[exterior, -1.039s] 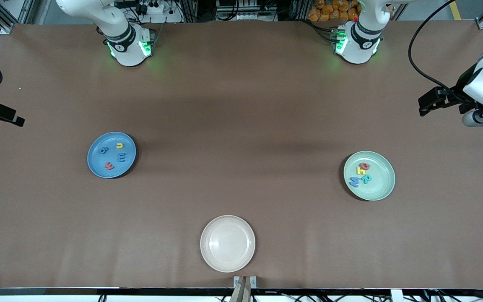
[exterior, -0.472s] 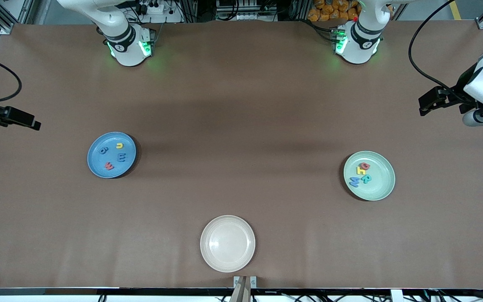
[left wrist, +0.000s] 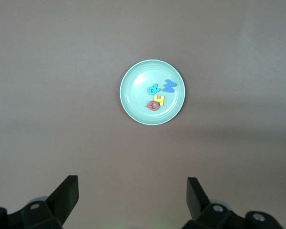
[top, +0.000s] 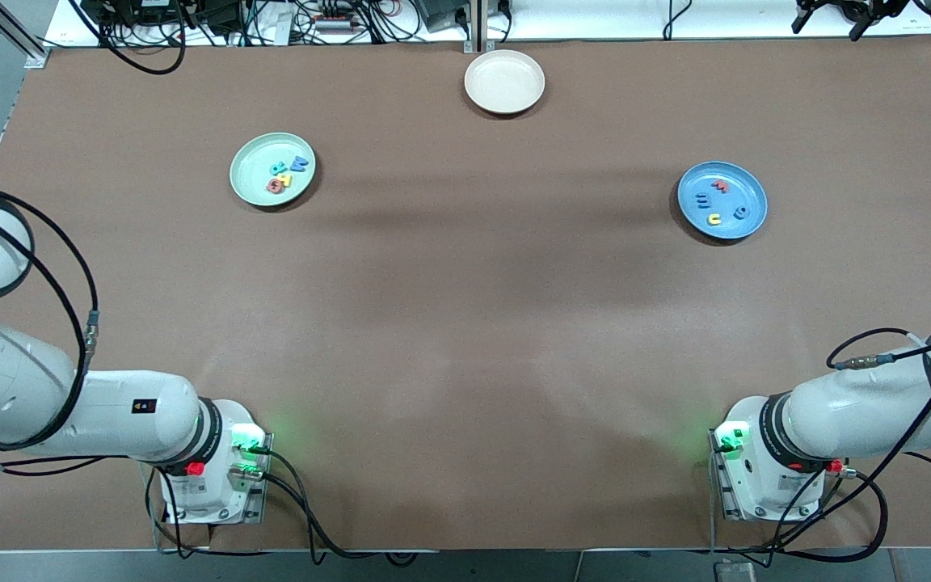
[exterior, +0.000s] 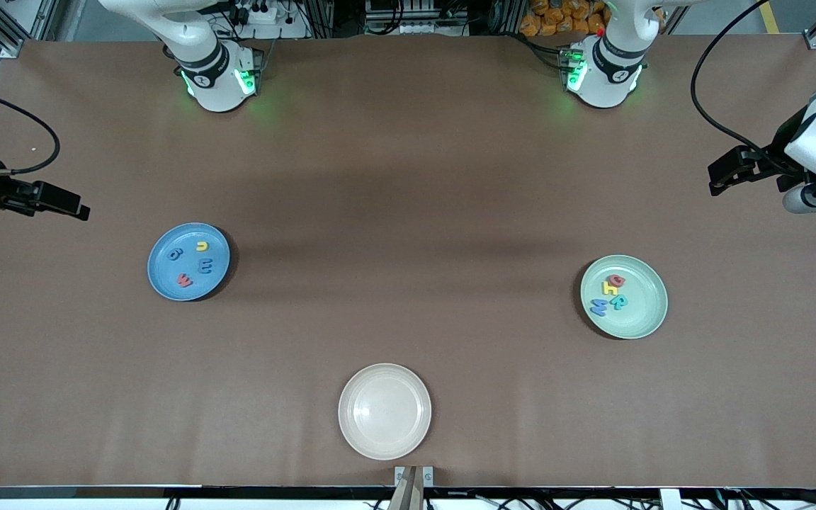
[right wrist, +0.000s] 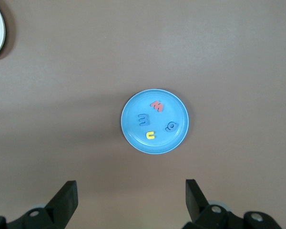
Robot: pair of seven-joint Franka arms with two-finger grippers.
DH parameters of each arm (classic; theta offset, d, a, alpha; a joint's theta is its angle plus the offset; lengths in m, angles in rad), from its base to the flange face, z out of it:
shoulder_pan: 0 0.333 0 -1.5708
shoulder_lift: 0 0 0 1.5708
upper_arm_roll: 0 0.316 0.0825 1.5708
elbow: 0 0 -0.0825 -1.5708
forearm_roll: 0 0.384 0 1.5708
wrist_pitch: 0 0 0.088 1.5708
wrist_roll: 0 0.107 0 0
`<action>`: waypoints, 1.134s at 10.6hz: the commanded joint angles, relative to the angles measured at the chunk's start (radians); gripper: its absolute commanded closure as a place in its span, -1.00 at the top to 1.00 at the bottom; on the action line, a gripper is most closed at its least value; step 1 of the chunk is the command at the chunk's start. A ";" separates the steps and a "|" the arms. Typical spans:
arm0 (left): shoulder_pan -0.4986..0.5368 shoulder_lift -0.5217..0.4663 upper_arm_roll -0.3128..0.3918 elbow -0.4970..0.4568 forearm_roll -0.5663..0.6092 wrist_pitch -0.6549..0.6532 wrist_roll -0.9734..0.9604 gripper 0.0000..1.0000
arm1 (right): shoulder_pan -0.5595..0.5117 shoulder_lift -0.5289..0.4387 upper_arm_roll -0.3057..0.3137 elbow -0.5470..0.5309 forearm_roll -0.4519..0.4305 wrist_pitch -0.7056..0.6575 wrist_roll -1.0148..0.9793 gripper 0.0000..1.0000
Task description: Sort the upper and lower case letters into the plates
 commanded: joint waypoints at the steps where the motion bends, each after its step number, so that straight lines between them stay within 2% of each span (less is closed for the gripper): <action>1: 0.004 -0.031 -0.001 -0.004 0.001 -0.010 0.022 1.00 | -0.032 0.009 0.027 0.027 -0.020 0.009 0.004 1.00; 3: 0.003 -0.029 -0.001 0.002 0.013 -0.007 0.026 1.00 | -0.040 0.008 0.027 0.039 -0.022 0.066 -0.072 1.00; 5: 0.001 -0.025 -0.001 0.004 0.015 -0.007 0.010 1.00 | -0.044 0.002 0.025 0.044 -0.049 0.066 -0.247 1.00; 7: 0.006 -0.032 0.000 0.004 0.001 -0.007 0.011 1.00 | -0.050 0.002 0.019 0.048 -0.063 0.072 -0.254 1.00; 9: 0.007 -0.041 0.000 0.001 -0.032 0.011 0.005 1.00 | -0.053 0.011 0.021 0.102 -0.124 0.068 -0.244 1.00; 12: 0.058 -0.057 0.000 -0.005 -0.094 0.021 0.005 1.00 | -0.085 0.010 0.021 0.102 -0.111 0.064 -0.154 1.00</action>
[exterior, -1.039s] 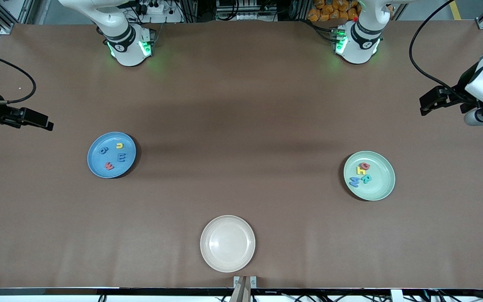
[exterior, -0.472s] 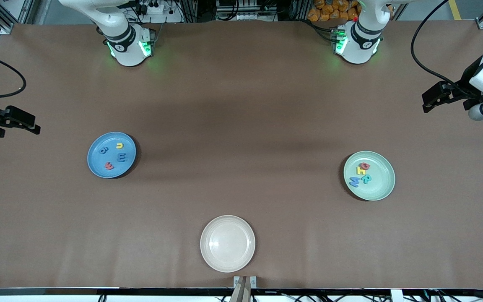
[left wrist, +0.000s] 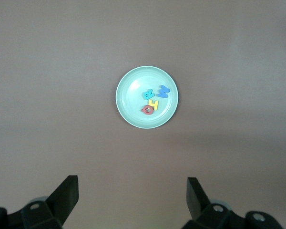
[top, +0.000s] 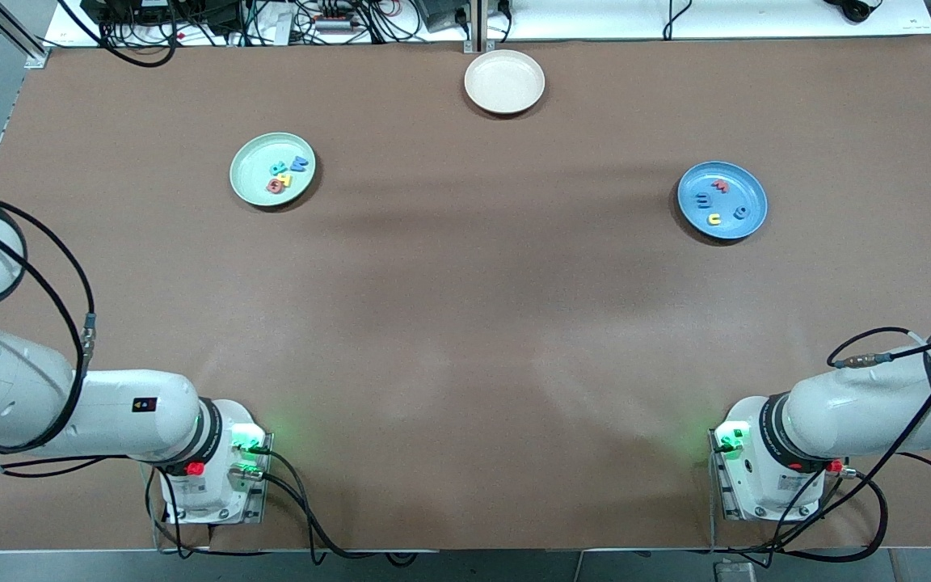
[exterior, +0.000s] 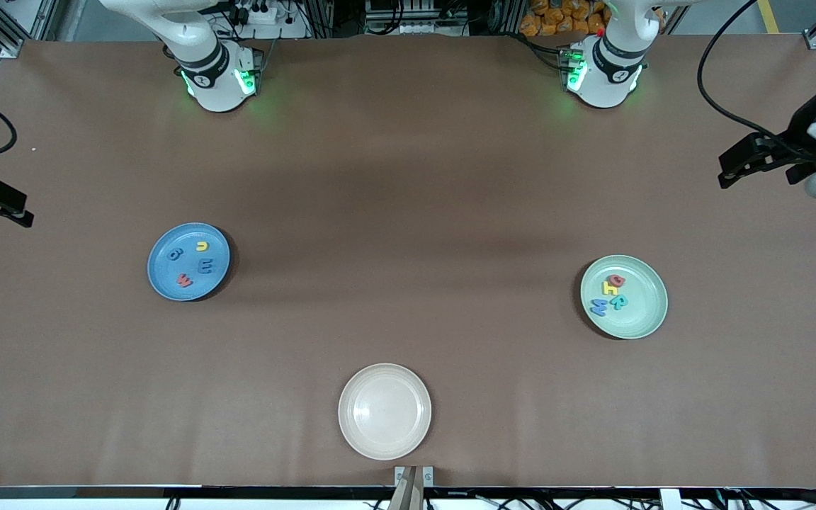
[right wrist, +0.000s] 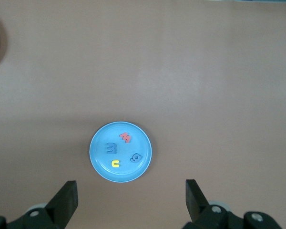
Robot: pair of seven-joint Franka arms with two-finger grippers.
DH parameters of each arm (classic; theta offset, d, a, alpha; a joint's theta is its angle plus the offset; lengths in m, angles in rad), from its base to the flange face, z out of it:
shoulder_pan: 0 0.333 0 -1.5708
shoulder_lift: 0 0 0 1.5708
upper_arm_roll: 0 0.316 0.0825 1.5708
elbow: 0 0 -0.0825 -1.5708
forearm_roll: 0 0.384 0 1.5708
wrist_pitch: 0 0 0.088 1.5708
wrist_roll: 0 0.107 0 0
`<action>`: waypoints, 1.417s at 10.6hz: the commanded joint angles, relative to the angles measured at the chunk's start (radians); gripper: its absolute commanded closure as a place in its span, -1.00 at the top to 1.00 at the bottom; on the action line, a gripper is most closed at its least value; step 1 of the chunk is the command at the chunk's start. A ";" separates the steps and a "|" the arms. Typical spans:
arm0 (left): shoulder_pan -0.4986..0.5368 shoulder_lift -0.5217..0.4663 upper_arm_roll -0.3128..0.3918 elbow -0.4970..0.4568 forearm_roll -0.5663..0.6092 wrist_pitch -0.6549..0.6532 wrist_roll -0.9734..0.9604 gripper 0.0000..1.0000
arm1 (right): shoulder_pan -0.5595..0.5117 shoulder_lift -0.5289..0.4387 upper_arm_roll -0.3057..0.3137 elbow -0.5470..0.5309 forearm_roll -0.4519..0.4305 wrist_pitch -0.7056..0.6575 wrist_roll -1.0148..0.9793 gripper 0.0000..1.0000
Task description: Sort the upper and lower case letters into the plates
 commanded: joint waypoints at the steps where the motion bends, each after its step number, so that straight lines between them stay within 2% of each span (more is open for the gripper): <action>1: 0.019 -0.020 -0.002 -0.004 -0.036 0.013 0.007 1.00 | -0.035 0.008 0.021 0.024 -0.008 -0.018 0.030 1.00; 4: 0.019 -0.009 -0.001 0.000 -0.024 0.013 0.027 1.00 | -0.028 0.010 0.025 0.024 -0.005 -0.058 0.038 1.00; 15: 0.009 0.003 -0.010 0.000 -0.021 0.013 0.012 1.00 | -0.029 0.011 0.025 0.024 -0.004 -0.052 0.038 1.00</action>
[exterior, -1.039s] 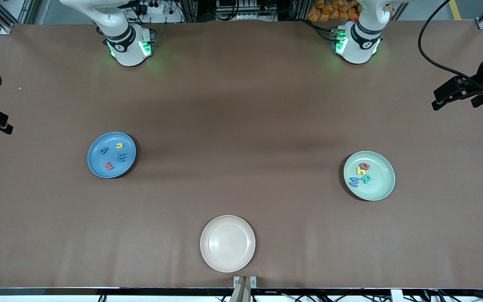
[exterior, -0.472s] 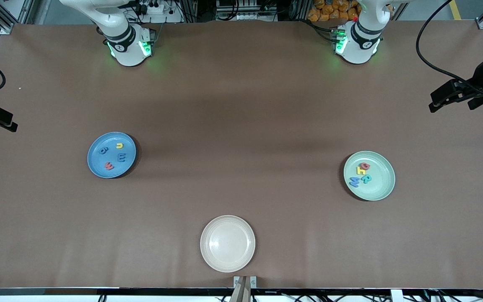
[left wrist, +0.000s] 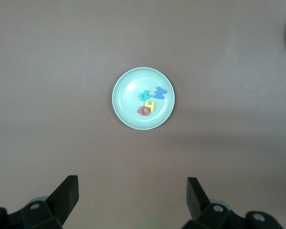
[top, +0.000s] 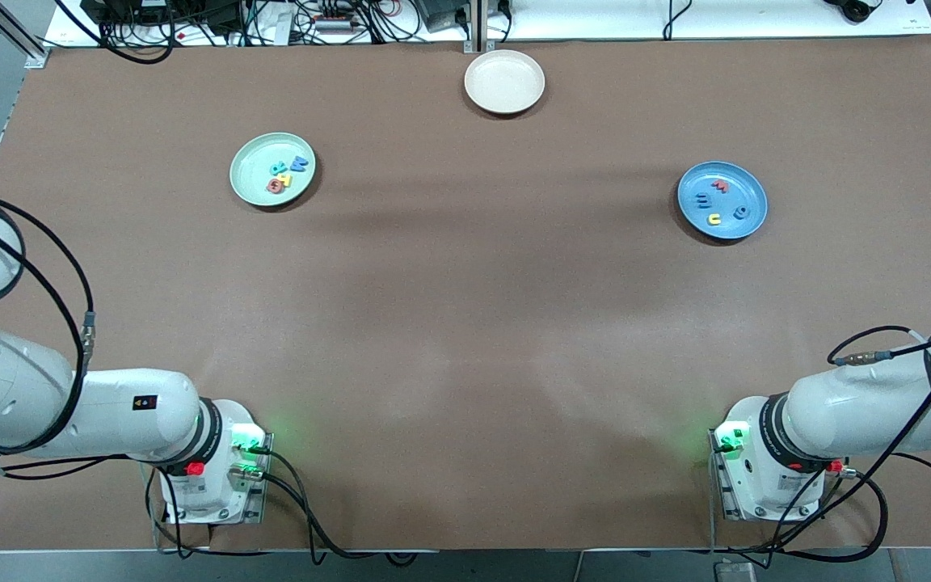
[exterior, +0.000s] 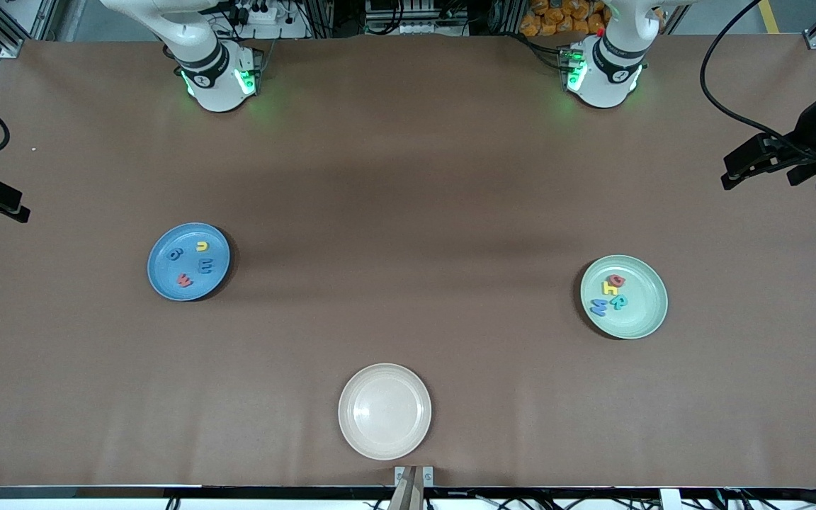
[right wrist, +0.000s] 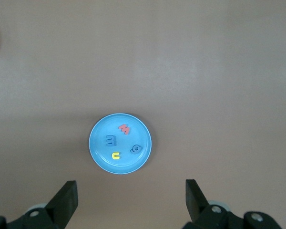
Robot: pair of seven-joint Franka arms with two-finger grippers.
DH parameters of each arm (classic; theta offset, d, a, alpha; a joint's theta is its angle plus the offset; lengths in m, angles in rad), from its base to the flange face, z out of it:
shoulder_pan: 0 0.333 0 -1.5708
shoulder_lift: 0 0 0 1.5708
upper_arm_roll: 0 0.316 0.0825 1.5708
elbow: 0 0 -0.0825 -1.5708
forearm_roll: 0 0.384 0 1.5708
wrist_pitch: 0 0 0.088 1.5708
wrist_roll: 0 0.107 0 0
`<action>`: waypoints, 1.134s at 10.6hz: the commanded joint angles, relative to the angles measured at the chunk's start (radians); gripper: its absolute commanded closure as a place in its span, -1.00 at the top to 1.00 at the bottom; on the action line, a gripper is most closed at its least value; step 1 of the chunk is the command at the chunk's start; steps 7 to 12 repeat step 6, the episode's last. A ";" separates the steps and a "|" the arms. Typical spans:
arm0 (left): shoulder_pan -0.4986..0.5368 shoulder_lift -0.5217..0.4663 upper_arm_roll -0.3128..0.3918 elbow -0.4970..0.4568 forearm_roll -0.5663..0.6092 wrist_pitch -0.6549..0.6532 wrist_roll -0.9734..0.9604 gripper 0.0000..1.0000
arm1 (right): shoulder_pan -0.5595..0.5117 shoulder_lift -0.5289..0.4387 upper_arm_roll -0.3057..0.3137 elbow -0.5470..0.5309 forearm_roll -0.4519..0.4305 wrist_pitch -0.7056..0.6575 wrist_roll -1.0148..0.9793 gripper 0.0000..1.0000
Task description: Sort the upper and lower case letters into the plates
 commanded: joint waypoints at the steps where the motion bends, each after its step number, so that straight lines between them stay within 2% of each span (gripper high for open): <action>1: 0.001 -0.002 -0.001 0.001 -0.011 0.005 0.010 1.00 | -0.012 0.011 0.014 0.024 -0.004 -0.009 0.017 1.00; 12: 0.000 -0.002 -0.001 0.000 -0.010 0.005 0.012 1.00 | -0.009 0.011 0.014 0.024 0.019 -0.004 0.039 1.00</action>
